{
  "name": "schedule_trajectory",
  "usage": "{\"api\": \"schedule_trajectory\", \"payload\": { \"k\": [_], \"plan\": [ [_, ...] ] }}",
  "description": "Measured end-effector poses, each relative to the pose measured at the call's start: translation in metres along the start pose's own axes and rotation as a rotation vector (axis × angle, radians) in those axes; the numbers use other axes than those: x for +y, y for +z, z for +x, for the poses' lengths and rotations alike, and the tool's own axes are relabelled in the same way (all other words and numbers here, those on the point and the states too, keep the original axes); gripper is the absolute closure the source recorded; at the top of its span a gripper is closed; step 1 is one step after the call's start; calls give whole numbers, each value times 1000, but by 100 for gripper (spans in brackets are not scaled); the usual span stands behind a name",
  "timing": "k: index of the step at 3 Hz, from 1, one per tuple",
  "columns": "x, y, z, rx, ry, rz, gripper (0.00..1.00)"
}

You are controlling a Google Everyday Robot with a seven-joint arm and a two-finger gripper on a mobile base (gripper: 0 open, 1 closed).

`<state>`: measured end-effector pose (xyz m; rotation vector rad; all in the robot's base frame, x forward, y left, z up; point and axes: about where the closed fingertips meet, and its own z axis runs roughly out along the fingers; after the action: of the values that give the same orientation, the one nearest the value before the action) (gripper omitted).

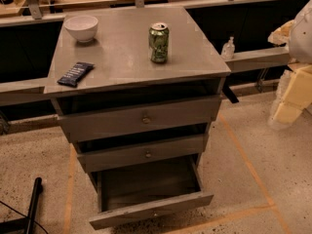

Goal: Close bottom drawer

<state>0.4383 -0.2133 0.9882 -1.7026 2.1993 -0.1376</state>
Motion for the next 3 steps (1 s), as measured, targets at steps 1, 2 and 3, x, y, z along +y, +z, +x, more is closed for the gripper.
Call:
{"api": "schedule_trajectory", "payload": {
  "k": [1, 2, 3],
  "plan": [
    [0, 0, 0, 0, 0, 0, 0],
    [13, 37, 17, -15, 24, -59, 0],
    [44, 108, 37, -55, 80, -128, 0]
  ]
}}
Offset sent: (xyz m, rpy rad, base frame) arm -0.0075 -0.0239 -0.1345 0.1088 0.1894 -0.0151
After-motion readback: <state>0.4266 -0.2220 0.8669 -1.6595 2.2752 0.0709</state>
